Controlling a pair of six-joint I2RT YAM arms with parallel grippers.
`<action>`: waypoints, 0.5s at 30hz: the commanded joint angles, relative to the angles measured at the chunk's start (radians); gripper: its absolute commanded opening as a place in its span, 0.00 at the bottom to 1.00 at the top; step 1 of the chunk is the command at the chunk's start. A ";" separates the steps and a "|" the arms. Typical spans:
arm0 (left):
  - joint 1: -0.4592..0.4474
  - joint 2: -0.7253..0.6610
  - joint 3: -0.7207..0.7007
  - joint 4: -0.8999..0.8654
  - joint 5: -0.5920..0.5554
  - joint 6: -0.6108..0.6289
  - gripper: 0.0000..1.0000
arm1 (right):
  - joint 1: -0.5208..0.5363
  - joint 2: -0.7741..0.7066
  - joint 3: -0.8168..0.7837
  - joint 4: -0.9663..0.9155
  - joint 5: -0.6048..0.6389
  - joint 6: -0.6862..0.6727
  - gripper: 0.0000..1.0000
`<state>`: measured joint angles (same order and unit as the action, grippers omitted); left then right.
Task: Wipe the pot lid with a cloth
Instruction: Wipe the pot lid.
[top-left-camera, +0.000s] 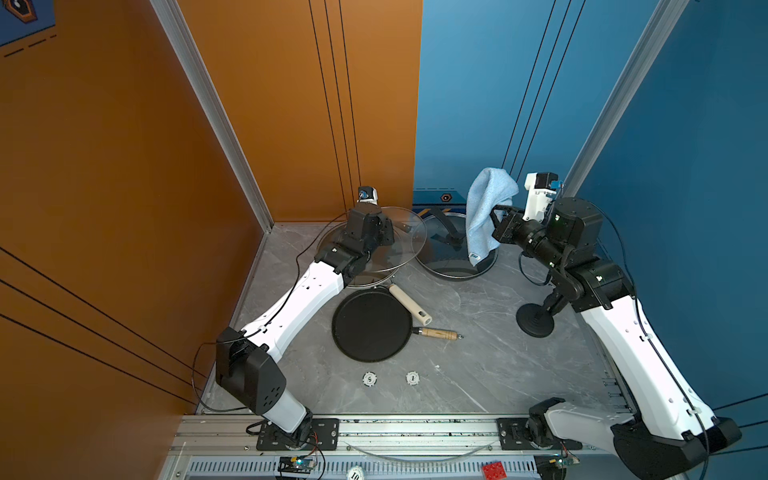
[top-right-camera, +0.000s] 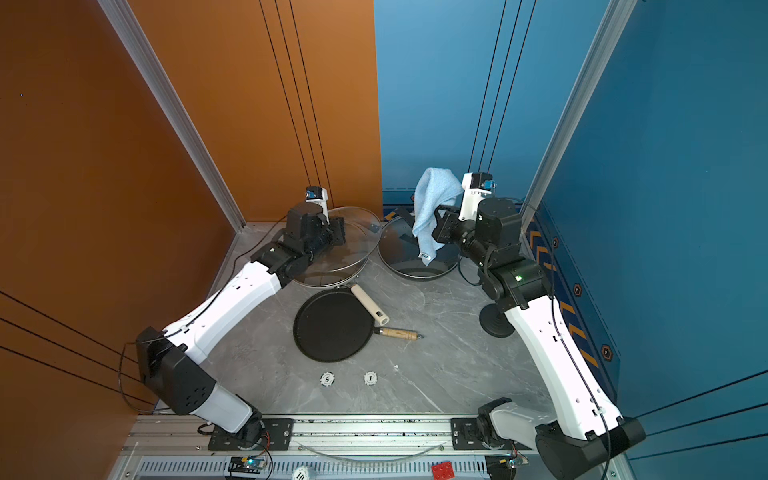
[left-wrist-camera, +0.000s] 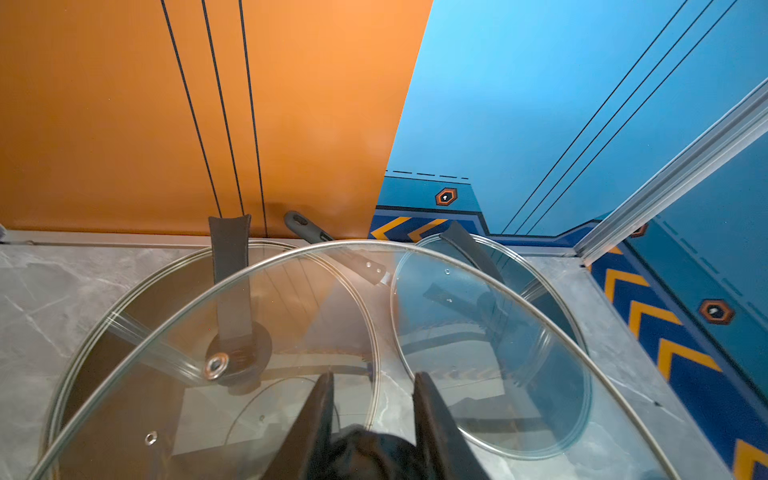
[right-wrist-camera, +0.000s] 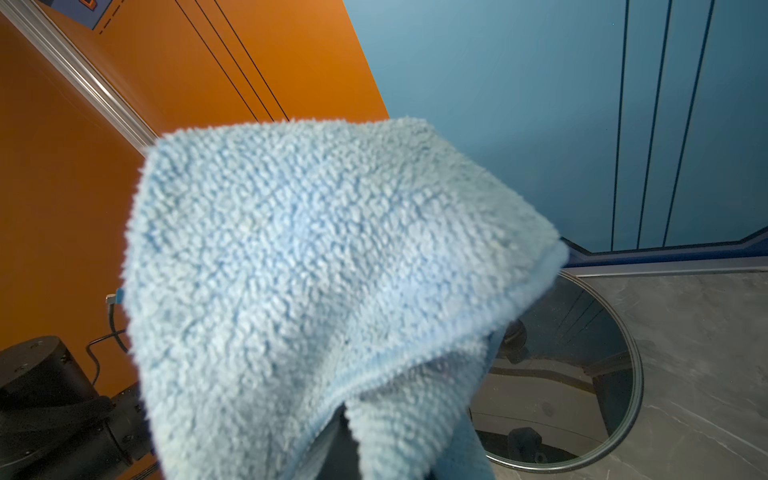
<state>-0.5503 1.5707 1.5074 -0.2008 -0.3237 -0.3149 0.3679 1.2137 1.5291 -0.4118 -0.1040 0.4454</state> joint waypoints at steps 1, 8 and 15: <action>-0.019 -0.054 0.015 0.207 -0.096 0.137 0.31 | 0.038 0.036 -0.012 0.004 -0.050 0.024 0.00; -0.042 -0.062 -0.024 0.286 -0.069 0.200 0.31 | 0.149 0.211 0.146 -0.141 -0.201 0.035 0.00; -0.082 -0.067 -0.056 0.388 -0.061 0.301 0.31 | 0.201 0.304 0.216 -0.214 -0.332 0.054 0.00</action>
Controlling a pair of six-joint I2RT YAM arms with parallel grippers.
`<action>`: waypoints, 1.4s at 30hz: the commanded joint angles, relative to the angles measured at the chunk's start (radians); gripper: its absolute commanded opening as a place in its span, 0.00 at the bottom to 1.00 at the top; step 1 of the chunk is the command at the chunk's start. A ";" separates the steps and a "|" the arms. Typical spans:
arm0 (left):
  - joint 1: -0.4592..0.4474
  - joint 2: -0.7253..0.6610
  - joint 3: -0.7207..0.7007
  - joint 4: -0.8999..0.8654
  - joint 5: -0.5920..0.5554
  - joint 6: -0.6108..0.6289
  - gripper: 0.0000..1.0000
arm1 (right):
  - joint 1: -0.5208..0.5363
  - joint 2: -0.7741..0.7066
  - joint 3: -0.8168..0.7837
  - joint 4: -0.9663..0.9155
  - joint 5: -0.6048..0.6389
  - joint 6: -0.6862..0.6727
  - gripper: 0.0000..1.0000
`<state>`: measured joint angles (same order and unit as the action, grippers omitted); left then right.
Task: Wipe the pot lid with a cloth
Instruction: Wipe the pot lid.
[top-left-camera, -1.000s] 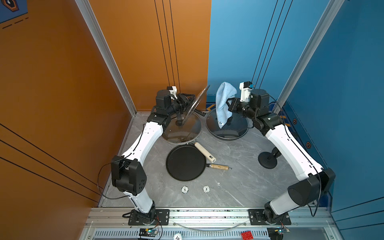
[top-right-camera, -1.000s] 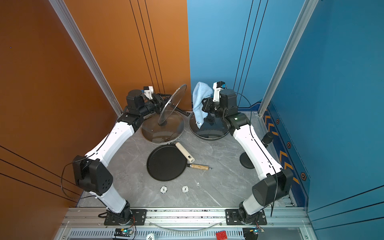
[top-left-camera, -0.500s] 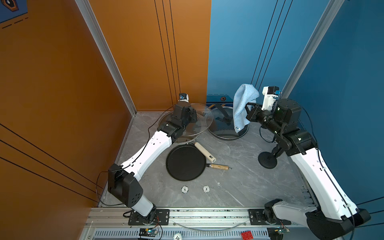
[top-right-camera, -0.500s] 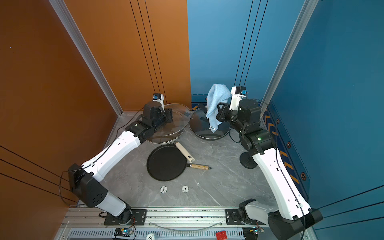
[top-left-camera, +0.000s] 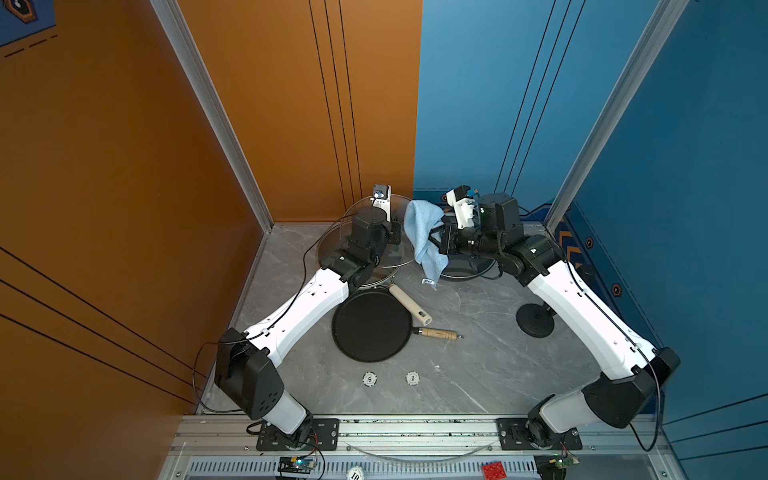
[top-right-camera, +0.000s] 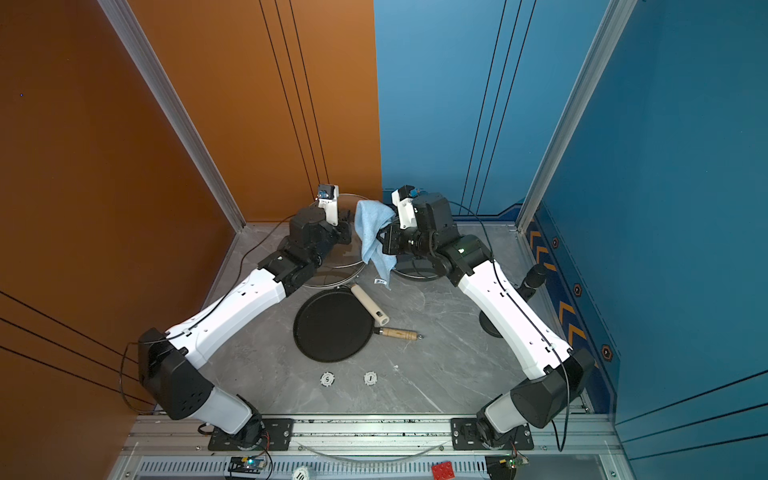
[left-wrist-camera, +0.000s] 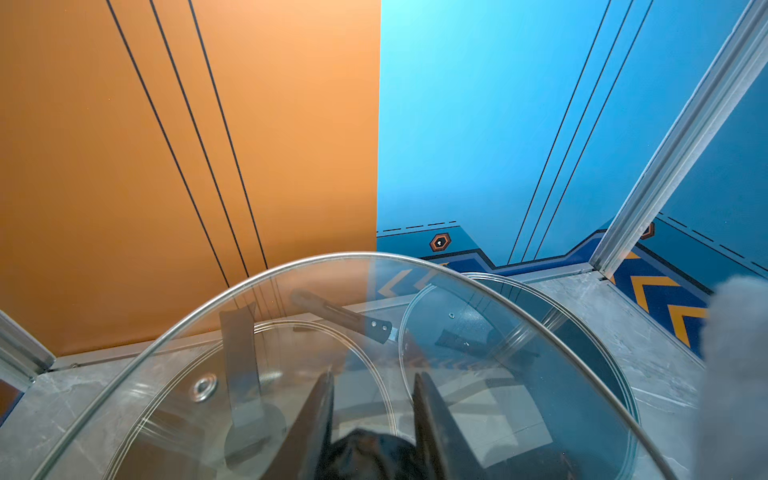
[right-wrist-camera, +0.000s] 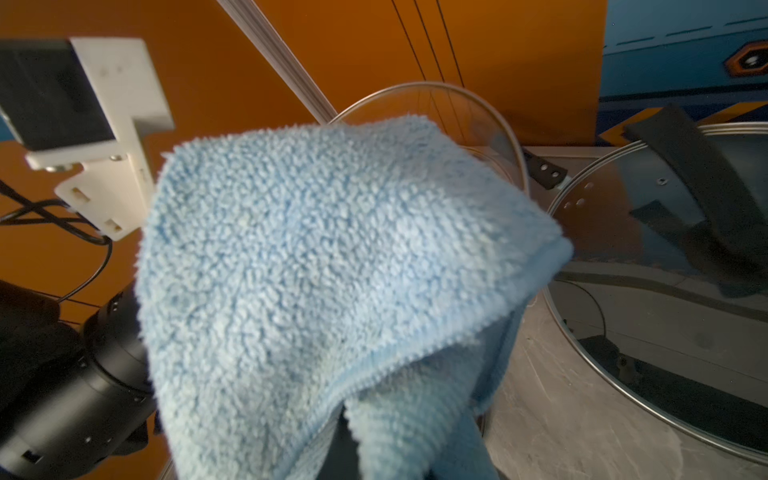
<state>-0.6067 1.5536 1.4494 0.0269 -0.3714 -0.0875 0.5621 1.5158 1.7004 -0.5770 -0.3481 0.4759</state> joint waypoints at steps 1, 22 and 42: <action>-0.034 -0.050 0.000 0.174 -0.016 0.087 0.31 | 0.008 0.013 0.045 -0.049 -0.091 0.026 0.00; -0.243 -0.098 -0.029 0.231 -0.121 0.334 0.32 | -0.163 0.175 0.165 -0.242 0.249 -0.149 0.00; -0.204 -0.054 -0.003 0.245 -0.212 0.290 0.32 | -0.024 0.019 0.190 -0.198 0.020 0.034 0.00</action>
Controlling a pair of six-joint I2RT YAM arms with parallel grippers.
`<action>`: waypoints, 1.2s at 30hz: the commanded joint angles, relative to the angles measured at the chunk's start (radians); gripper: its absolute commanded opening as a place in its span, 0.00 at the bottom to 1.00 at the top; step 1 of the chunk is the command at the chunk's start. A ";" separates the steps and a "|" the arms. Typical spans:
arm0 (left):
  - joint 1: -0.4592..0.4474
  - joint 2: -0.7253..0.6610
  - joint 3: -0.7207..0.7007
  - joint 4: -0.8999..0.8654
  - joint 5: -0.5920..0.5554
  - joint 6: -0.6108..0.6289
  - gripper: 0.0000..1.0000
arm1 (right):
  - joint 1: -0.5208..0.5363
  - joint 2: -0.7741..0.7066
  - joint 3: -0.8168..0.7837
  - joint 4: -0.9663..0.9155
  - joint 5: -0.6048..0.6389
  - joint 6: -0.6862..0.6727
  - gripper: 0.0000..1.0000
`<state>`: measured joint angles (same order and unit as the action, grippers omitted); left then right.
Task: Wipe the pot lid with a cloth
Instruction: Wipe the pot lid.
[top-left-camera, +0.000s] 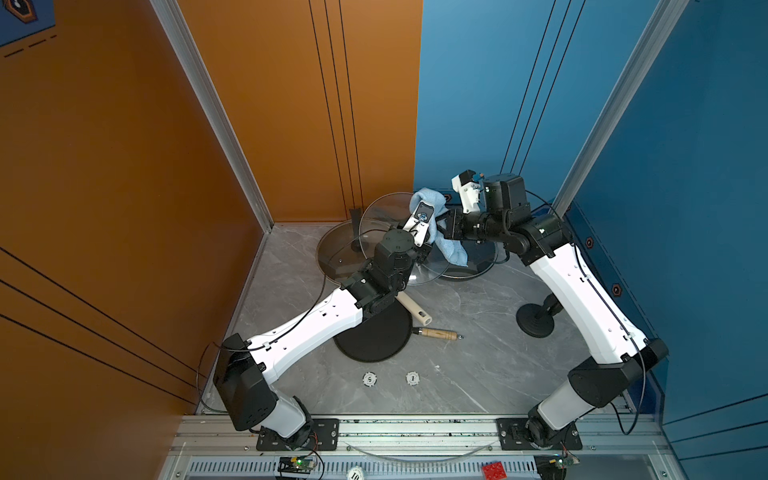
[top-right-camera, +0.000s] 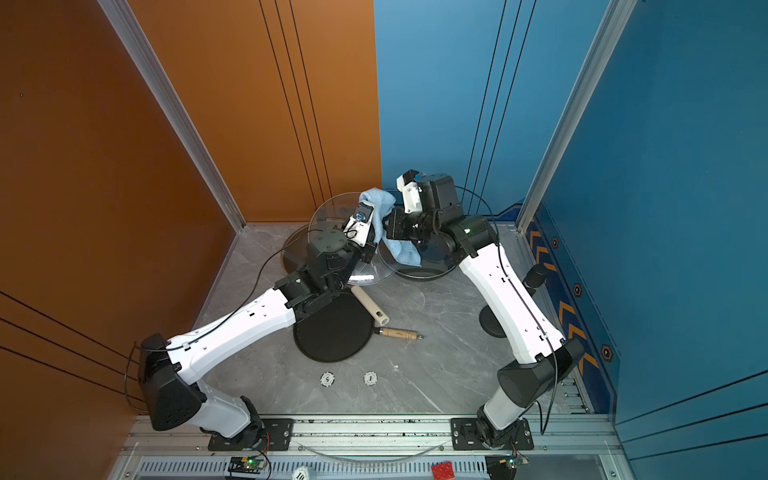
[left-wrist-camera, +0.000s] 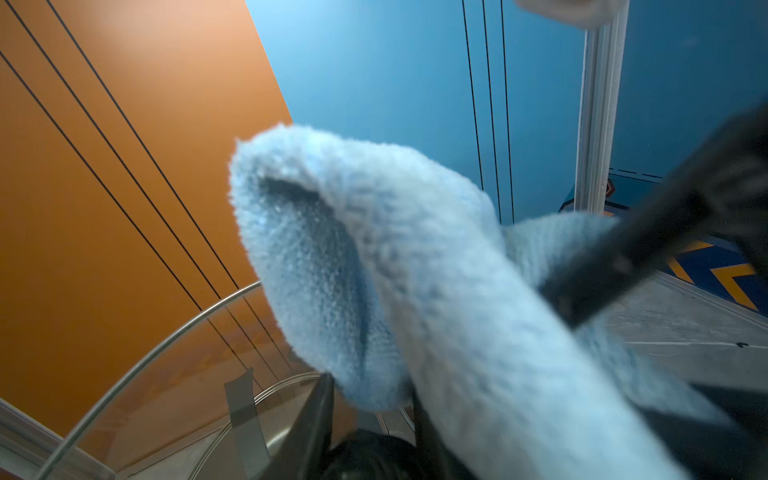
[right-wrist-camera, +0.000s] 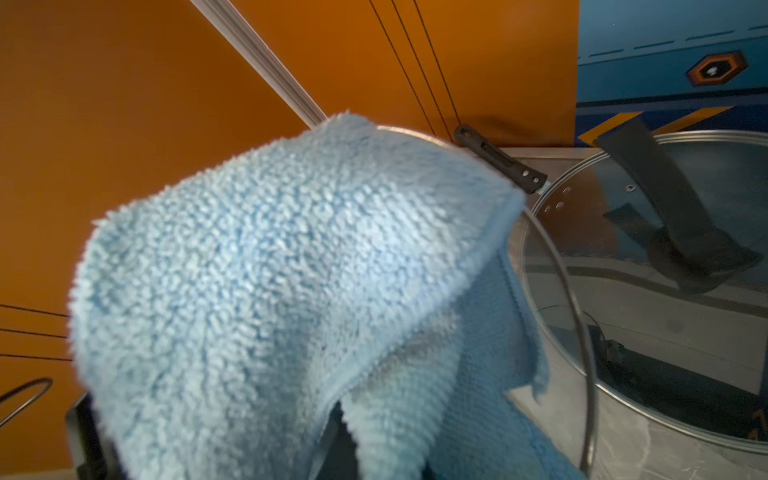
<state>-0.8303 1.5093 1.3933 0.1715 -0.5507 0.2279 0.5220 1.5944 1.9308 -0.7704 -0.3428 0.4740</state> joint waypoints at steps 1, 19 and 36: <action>0.024 -0.008 0.058 0.101 -0.034 -0.030 0.32 | 0.019 -0.069 -0.050 -0.004 0.016 0.043 0.00; 0.071 -0.074 0.009 0.100 -0.060 -0.097 0.32 | -0.075 0.166 0.077 -0.005 0.186 -0.028 0.00; 0.124 -0.046 0.038 0.076 -0.043 -0.136 0.33 | 0.078 -0.067 0.068 -0.044 0.201 0.030 0.00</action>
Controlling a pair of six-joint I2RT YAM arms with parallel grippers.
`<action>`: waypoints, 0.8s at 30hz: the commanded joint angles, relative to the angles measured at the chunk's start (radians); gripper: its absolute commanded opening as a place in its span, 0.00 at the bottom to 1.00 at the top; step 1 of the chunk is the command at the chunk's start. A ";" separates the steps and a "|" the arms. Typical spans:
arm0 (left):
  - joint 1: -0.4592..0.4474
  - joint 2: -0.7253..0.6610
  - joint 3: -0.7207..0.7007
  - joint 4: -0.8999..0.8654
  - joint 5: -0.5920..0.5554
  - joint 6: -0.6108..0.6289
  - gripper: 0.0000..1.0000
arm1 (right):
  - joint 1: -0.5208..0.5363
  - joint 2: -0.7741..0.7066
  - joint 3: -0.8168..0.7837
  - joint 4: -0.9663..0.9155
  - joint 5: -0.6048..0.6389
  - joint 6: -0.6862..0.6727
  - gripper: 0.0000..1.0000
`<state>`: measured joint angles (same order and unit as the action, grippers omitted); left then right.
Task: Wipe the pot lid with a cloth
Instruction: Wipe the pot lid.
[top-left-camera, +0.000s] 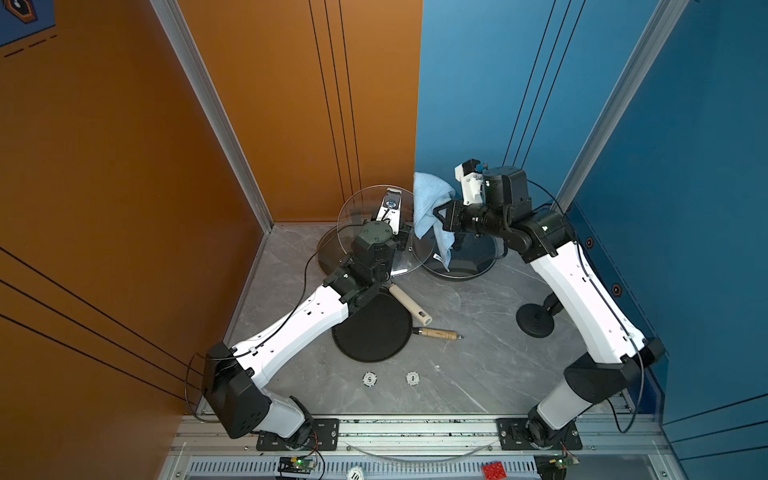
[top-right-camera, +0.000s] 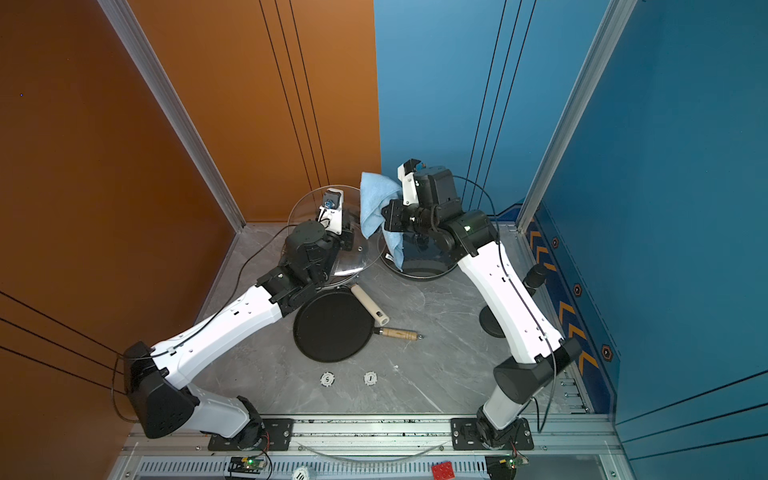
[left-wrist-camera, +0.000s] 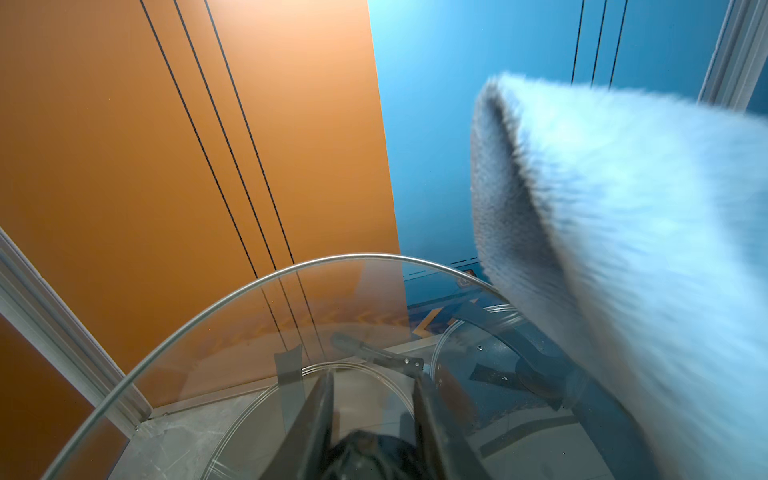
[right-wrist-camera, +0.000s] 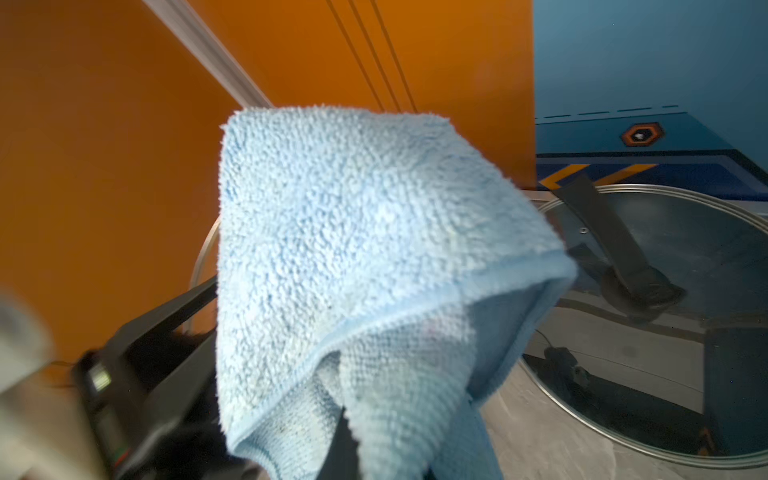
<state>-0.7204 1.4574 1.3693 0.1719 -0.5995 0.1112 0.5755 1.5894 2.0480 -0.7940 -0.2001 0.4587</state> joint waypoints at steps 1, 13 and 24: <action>0.016 0.012 0.069 0.077 0.006 -0.023 0.32 | 0.035 -0.077 -0.070 -0.017 0.071 0.062 0.00; 0.014 -0.002 0.072 0.075 0.022 -0.044 0.32 | 0.054 0.053 -0.155 0.038 0.042 0.080 0.00; 0.019 -0.032 0.027 0.076 -0.008 -0.045 0.32 | -0.118 0.000 -0.156 -0.118 0.182 0.055 0.00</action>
<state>-0.7013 1.4853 1.3762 0.1341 -0.5919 0.0803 0.4801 1.6585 1.8904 -0.8463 -0.0856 0.5316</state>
